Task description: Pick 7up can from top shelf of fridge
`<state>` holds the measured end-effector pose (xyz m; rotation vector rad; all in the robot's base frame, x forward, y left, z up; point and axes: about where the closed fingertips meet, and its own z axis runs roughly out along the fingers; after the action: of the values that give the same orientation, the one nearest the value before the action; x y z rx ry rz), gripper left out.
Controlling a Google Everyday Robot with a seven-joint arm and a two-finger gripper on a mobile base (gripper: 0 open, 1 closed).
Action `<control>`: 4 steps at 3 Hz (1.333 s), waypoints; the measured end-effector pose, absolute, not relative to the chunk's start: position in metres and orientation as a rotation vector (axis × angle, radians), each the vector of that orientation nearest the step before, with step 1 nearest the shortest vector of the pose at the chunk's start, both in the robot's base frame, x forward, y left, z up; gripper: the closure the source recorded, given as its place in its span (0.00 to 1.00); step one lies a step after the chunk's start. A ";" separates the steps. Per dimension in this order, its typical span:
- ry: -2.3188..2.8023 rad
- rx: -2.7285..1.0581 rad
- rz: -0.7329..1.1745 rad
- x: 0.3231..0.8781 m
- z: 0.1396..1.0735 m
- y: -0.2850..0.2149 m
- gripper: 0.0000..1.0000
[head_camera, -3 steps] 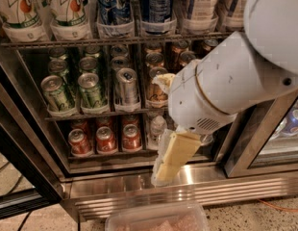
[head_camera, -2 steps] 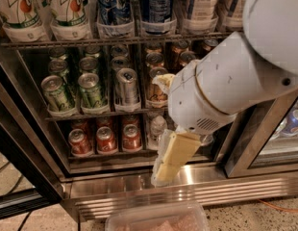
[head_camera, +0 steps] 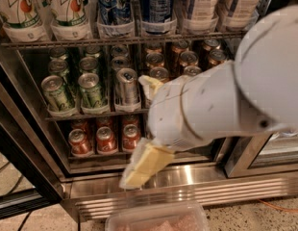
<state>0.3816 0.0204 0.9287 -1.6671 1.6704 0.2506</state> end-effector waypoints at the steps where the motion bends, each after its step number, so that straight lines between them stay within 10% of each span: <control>1: 1.584 -1.530 0.262 0.396 0.931 0.043 0.00; 4: 1.457 -1.238 0.286 0.440 0.977 0.073 0.00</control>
Offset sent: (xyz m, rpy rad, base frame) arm 0.0967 0.0709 0.0939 0.6518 -0.2837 -0.2106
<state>0.4405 0.0735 0.9767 -1.2382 1.4570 0.2855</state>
